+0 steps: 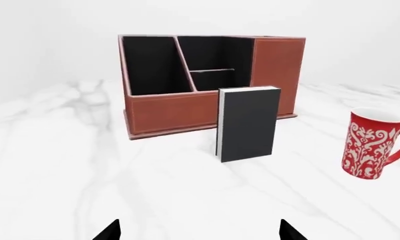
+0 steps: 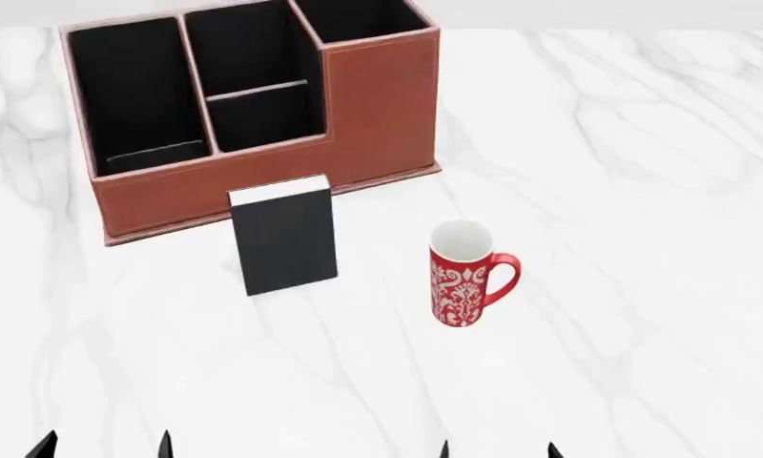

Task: Pick up the book and place it in the front compartment of the caddy.

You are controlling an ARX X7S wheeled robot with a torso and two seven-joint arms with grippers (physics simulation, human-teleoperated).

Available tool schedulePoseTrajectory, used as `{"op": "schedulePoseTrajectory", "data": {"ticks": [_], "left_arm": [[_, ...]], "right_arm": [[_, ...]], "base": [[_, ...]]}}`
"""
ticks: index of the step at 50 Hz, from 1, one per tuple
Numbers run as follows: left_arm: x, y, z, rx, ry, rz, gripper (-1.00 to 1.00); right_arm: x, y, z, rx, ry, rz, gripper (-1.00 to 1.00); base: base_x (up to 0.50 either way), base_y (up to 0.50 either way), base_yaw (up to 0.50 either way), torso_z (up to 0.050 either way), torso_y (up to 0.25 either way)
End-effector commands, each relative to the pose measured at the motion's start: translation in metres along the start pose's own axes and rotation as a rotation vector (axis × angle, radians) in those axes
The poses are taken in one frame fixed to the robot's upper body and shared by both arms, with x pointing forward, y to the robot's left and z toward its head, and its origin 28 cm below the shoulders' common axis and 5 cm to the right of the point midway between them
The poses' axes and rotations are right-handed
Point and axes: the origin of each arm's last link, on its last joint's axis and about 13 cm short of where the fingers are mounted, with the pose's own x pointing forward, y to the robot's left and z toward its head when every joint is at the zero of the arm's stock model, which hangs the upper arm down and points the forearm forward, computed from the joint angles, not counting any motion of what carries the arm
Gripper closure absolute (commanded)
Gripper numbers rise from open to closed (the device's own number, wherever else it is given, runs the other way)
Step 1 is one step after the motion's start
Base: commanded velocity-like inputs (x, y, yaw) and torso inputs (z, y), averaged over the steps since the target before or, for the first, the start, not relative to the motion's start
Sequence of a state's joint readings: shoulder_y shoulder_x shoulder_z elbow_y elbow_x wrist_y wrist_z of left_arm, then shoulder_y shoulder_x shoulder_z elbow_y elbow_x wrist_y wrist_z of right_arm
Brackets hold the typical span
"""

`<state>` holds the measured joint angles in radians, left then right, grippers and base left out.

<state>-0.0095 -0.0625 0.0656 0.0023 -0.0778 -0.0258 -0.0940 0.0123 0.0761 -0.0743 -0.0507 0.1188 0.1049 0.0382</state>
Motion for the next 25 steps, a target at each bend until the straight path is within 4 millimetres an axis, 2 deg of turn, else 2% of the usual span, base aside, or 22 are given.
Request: {"op": "schedulePoseTrajectory", "data": {"ticks": [1, 4, 7, 8, 10, 12, 17, 18, 25], "left_arm": [[0.01, 0.004, 0.016, 0.024, 0.03, 0.043, -1.0], [0.014, 0.005, 0.029, 0.005, 0.065, 0.015, -1.0], [0.026, 0.007, 0.065, -0.012, 0.01, 0.014, -1.0], [0.027, 0.007, 0.068, -0.02, 0.006, 0.013, -1.0], [0.037, 0.007, 0.097, -0.018, -0.055, -0.018, -1.0], [0.04, 0.007, 0.109, -0.022, -0.085, -0.022, -1.0], [0.056, 0.009, 0.15, 0.004, -0.202, -0.028, -1.0], [0.057, 0.009, 0.152, -0.001, -0.204, -0.028, -1.0], [0.062, 0.014, 0.188, 0.008, -0.307, -0.023, -1.0]], "right_arm": [[0.014, -0.012, 0.033, -0.006, -0.023, -0.023, -1.0], [0.019, -0.015, 0.046, -0.014, -0.045, -0.022, -1.0], [0.028, -0.02, 0.074, -0.013, -0.098, -0.018, -1.0], [0.028, -0.02, 0.076, -0.018, -0.104, -0.02, -1.0], [0.033, -0.023, 0.098, -0.033, -0.154, -0.022, -1.0], [0.034, -0.024, 0.106, -0.047, -0.176, -0.029, -1.0], [0.037, -0.027, 0.144, -0.075, -0.261, -0.027, -1.0], [0.036, -0.028, 0.147, -0.074, -0.266, -0.027, -1.0], [0.032, -0.033, 0.195, -0.117, -0.383, -0.03, -1.0]], "base": [[0.0, 0.0, 0.0, 0.0, 0.0], [0.0, 0.0, 0.0, 0.0, 0.0], [0.0, 0.0, 0.0, 0.0, 0.0], [0.0, 0.0, 0.0, 0.0, 0.0], [0.0, 0.0, 0.0, 0.0, 0.0], [0.0, 0.0, 0.0, 0.0, 0.0], [0.0, 0.0, 0.0, 0.0, 0.0], [0.0, 0.0, 0.0, 0.0, 0.0], [0.0, 0.0, 0.0, 0.0, 0.0]]}}
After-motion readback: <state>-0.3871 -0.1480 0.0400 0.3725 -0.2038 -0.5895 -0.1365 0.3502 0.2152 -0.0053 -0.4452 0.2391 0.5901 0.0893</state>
